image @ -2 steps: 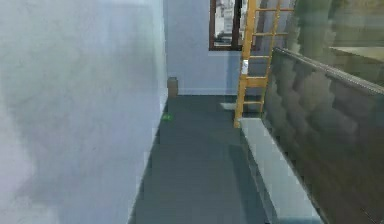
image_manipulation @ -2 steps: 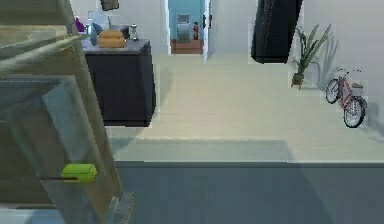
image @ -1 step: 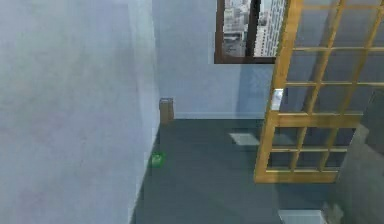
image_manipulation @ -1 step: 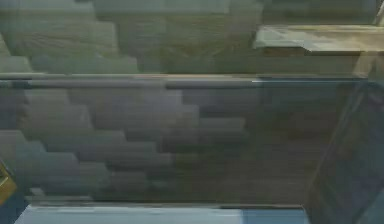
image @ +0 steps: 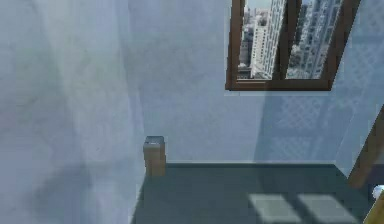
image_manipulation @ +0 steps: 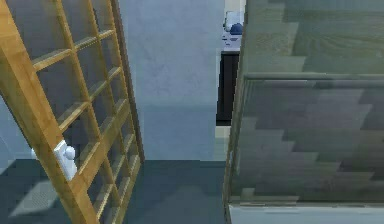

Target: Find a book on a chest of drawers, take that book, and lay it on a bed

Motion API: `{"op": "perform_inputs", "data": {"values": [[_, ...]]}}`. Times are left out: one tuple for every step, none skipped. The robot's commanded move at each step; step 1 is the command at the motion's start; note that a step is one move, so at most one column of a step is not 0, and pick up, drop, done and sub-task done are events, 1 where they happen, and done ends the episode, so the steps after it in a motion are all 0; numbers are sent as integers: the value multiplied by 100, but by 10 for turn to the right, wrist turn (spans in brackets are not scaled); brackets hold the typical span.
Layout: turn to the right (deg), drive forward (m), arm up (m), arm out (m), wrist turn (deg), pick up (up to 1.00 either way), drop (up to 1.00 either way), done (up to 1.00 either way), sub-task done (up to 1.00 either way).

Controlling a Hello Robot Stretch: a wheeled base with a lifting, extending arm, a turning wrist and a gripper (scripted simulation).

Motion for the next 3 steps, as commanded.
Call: {"op": "perform_inputs", "data": {"values": [[90,0,0,0,0,0,0,0,0],[0,10,0,0,0,0,0,0,0],[-60,0,0,0,0,0,0,0,0]]}}
